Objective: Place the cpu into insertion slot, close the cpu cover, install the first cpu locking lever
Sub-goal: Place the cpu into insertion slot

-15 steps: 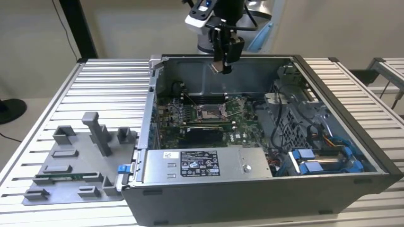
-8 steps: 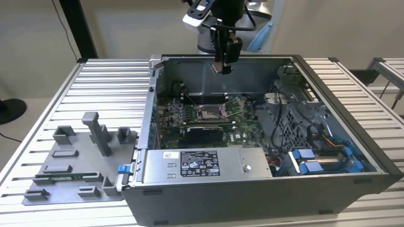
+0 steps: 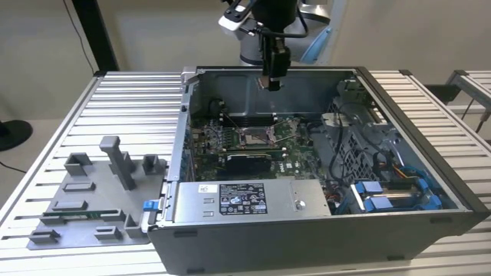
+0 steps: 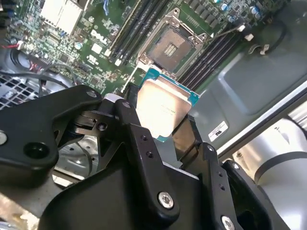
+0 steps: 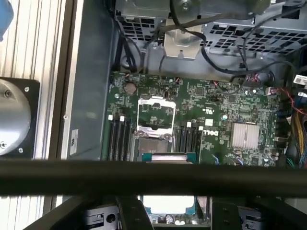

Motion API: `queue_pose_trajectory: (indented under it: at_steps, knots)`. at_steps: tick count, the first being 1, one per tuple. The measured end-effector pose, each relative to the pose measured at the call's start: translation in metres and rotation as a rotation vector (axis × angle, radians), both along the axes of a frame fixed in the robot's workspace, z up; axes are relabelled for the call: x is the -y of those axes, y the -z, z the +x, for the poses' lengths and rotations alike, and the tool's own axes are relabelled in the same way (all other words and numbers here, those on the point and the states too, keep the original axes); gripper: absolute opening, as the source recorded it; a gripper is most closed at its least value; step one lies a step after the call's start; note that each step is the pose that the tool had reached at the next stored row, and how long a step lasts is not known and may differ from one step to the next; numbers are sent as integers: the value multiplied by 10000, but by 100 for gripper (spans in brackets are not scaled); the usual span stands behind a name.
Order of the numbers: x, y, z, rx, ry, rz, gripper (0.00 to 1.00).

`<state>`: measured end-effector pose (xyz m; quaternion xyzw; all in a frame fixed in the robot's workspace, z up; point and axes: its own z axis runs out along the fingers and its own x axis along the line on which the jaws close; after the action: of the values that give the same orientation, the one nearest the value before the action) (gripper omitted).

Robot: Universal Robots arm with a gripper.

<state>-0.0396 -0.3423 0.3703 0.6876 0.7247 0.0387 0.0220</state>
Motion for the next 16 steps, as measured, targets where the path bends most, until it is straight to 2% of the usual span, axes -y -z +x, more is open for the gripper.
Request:
queue_pose_trajectory:
  at_steps: [4, 10, 16]
  knots:
    - [0, 2, 0, 0, 472, 0, 0]
    - [0, 9, 0, 1, 961, 2, 0]
    - [-17, 28, 0, -1, 1030, 5, 0]
